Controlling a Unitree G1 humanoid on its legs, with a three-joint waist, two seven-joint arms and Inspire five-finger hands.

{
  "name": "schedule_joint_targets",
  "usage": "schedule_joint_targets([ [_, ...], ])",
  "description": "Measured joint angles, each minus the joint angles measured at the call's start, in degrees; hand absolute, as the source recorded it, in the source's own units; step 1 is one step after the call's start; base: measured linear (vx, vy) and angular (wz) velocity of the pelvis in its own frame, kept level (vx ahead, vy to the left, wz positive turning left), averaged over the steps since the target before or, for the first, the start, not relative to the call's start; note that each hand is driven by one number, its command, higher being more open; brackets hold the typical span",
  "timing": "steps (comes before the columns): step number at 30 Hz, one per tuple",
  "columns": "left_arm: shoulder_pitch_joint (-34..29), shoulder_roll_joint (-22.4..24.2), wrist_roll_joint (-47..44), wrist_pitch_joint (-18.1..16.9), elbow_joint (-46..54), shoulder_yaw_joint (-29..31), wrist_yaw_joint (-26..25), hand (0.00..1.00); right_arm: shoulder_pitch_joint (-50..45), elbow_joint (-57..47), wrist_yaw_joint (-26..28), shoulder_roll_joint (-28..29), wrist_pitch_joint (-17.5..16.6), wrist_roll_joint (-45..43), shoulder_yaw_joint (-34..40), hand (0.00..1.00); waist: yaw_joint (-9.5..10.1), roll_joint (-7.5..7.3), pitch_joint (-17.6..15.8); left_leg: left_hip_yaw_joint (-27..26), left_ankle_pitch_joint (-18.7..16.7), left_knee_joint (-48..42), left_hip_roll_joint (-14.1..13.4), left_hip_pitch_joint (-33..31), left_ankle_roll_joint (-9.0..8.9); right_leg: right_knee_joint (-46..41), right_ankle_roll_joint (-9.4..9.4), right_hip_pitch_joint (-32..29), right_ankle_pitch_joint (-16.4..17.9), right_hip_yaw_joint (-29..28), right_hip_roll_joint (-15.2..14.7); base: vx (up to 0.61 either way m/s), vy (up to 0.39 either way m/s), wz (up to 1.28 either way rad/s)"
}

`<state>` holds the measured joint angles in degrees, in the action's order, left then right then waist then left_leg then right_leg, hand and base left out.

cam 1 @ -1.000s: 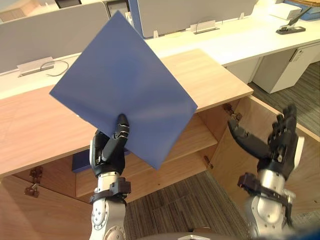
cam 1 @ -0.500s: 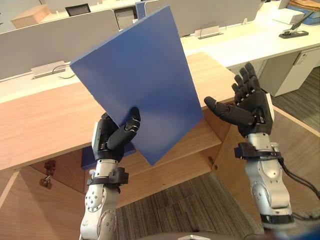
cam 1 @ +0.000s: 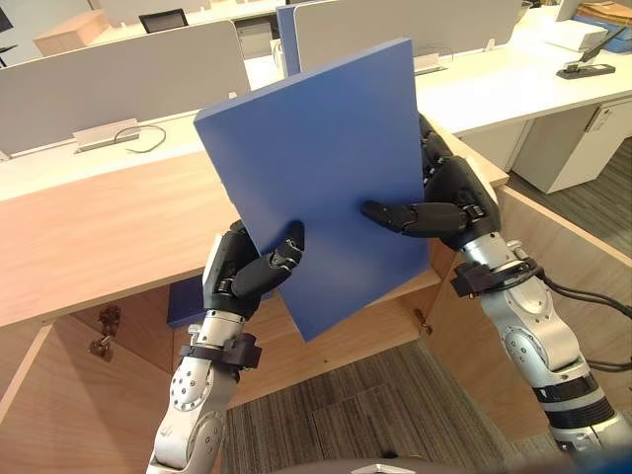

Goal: Walk over to the cabinet, pick up the folder, carry it to the office cabinet, place the folder inside the office cabinet, then close the office cabinet door

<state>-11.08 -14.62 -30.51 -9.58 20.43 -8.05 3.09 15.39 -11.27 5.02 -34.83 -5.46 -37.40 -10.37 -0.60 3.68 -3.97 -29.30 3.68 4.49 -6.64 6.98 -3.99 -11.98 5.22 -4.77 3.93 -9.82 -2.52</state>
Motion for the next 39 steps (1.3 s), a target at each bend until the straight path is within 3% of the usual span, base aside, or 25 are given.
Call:
schedule_joint_targets([
  [3, 0.7, -1.0, -1.6, -0.2, -0.7, 0.0, -0.1, 0.0, 2.4, 0.1, 0.7, -3.0, 0.0, -1.5, -2.2, 1.0, 0.2, 0.02, 0.0, 0.2, 0.5, 0.5, 0.1, -0.1, 0.1, 0.9, -0.03, 0.1, -0.7, 0.1, 0.0, -0.01, 0.005, 0.01],
  [4, 0.8, -1.3, -1.8, -0.4, -0.9, -0.1, -0.2, 0.0, 3.1, 0.1, 0.9, -4.5, 0.0, -1.9, -3.0, 0.0, 0.3, 0.02, 0.0, 0.2, 0.6, 0.5, 0.1, -0.1, 0.12, 1.0, -0.03, 0.2, -0.8, 0.2, 0.0, 0.0, 0.0, 0.0],
  [11, 0.9, -6.0, -7.0, -2.0, -2.0, -2.8, -0.2, 0.0, 7.3, 1.0, 1.3, -13.5, 0.0, -10.2, -9.1, 0.0, 0.37, 0.13, 0.1, 1.5, 1.1, 0.8, 0.0, -0.3, 0.19, 1.3, -0.14, 0.9, -1.0, 1.4, -0.3, -0.01, -0.001, 0.08],
  [12, 1.0, -7.4, -8.1, -2.5, -2.1, -3.5, -0.2, 1.0, 8.4, 1.0, 1.6, -15.5, 0.0, -10.9, -10.3, 0.0, 0.59, 0.13, 0.1, 1.5, 1.1, 0.8, 0.0, -0.3, 0.17, 1.4, -0.21, 0.9, -1.0, 1.5, -0.3, -0.01, 0.0, 0.07],
  [17, 1.4, -14.9, -13.2, -3.8, -3.1, -5.8, 0.4, 1.0, 10.2, 0.4, 4.3, -22.5, 0.0, -15.1, -14.5, 0.0, 1.2, 0.26, 0.6, 1.6, 1.2, 0.8, -0.1, -0.4, 0.04, 1.5, -0.28, 1.0, -1.1, 1.6, -0.3, 0.0, 0.0, 0.0],
  [20, 2.5, -21.7, -16.7, -3.4, -6.4, -10.9, 4.2, 1.0, 10.2, -0.1, 5.4, -26.1, 0.0, -15.1, -15.7, 0.0, 1.77, 0.38, 1.7, 1.5, 1.2, 0.8, -0.1, -0.5, 0.02, 1.7, -0.27, 0.9, -1.1, 1.7, -0.4, 0.0, 0.0, 0.0],
  [22, 3.6, -26.7, -20.6, -1.8, -9.1, -16.8, 7.8, 1.0, 10.5, -1.9, 6.6, -29.3, 0.2, -13.8, -16.7, 0.0, 1.91, 0.26, 2.5, 1.4, 1.2, 0.8, -0.1, -1.0, -0.04, 2.0, -0.24, 0.8, -1.2, 1.9, -0.4, 0.0, 0.0, 0.0],
  [28, 3.4, -32.2, -23.1, 4.8, -12.4, -33.5, 18.3, 1.0, 11.3, -12.3, 10.8, -31.0, 0.9, -4.7, -17.3, 0.0, 1.44, -0.61, 4.3, 0.3, 0.8, 0.8, -0.4, -0.7, -0.56, 2.9, -0.29, 0.9, -1.5, 1.4, -0.2, 0.03, 0.006, -0.06],
  [31, 2.3, -31.8, -20.6, 6.1, -13.2, -36.3, 20.9, 1.0, 10.0, -20.3, 11.6, -28.6, 0.7, 2.0, -14.1, 0.0, 1.1, -0.65, 4.3, 0.3, 0.9, 0.8, -0.4, -0.7, -0.57, 2.9, -0.29, 0.9, -1.5, 1.3, -0.2, 0.0, 0.0, 0.0],
  [34, -1.3, -26.9, -17.4, 6.0, -14.7, -34.7, 21.5, 1.0, 5.6, -28.3, 11.5, -19.0, -4.2, 11.0, -6.4, 0.0, 0.84, -0.71, 4.3, 0.4, 0.8, 0.8, -0.3, -0.7, -0.58, 2.9, -0.28, 0.9, -1.5, 1.2, -0.2, 0.0, 0.0, 0.0],
  [36, -0.9, -20.5, -12.4, 5.4, -24.4, -33.5, 23.5, 1.0, 3.6, -31.0, 8.6, -10.9, -10.1, 16.1, -4.5, 0.0, 0.64, -0.62, 4.4, 0.3, 0.8, 0.9, -0.2, -0.6, -0.61, 2.8, -0.26, 0.8, -1.5, 1.1, -0.2, -0.02, 0.0, -0.01],
  [39, -1.2, -12.8, 2.5, 5.4, -40.0, -27.8, 21.8, 1.0, 1.1, -31.1, 4.8, -7.7, -14.0, 22.0, -4.3, 0.0, -0.01, -0.89, 4.5, 0.1, 0.6, 0.9, -0.2, -1.1, -0.82, 2.9, 0.02, 0.2, -1.5, 0.4, -0.1, -0.06, -0.006, -0.1],
])
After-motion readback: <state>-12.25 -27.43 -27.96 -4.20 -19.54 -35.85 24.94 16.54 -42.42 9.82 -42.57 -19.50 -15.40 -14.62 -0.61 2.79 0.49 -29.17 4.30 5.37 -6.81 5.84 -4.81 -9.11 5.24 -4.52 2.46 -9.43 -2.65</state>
